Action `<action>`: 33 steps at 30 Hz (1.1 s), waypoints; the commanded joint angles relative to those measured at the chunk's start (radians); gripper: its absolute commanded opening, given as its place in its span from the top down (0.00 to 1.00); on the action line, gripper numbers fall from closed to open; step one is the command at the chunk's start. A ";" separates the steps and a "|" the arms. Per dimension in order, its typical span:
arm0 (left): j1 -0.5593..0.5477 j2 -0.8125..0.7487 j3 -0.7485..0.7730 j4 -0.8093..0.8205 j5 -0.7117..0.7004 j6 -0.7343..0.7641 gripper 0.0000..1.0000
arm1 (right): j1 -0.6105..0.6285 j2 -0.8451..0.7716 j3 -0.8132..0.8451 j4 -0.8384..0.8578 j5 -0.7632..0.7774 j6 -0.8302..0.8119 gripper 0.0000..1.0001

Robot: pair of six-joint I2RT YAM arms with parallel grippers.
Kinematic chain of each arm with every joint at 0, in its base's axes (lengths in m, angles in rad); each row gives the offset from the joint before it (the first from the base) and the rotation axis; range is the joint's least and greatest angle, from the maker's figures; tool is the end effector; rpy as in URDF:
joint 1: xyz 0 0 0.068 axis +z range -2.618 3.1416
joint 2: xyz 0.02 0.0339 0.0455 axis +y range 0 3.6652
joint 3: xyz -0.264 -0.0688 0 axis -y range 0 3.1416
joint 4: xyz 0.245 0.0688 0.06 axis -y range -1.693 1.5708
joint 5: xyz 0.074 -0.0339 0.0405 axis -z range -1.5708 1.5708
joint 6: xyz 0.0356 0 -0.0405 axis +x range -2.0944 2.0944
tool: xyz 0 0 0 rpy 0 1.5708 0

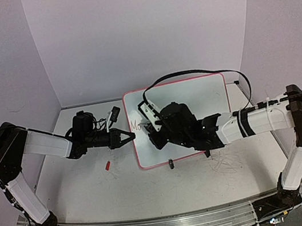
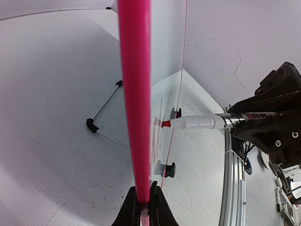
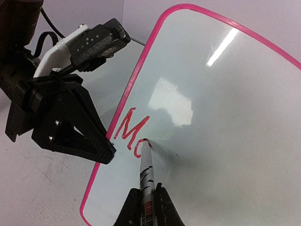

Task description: Write a sentence on the whiteboard

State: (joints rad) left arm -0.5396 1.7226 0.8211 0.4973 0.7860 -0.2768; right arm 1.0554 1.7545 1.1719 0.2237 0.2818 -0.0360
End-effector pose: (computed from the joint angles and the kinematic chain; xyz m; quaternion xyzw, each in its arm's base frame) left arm 0.2875 -0.2015 0.1805 0.3101 0.7367 -0.4953 0.3401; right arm 0.2093 0.3494 0.2504 -0.3540 0.7371 0.1744 0.5485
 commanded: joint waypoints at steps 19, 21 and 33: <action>-0.008 -0.025 0.025 -0.004 -0.007 0.041 1.00 | -0.017 -0.063 -0.037 0.074 -0.010 -0.011 1.00; -0.008 -0.027 0.024 -0.004 -0.007 0.042 1.00 | -0.018 -0.055 -0.033 0.074 0.000 -0.008 1.00; -0.008 -0.032 0.021 -0.006 -0.007 0.044 1.00 | -0.017 -0.028 -0.011 0.058 0.024 -0.011 1.00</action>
State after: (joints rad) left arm -0.5400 1.7215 0.8211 0.4973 0.7921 -0.2623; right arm 1.0412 1.7074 1.1140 0.2539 0.2764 -0.0414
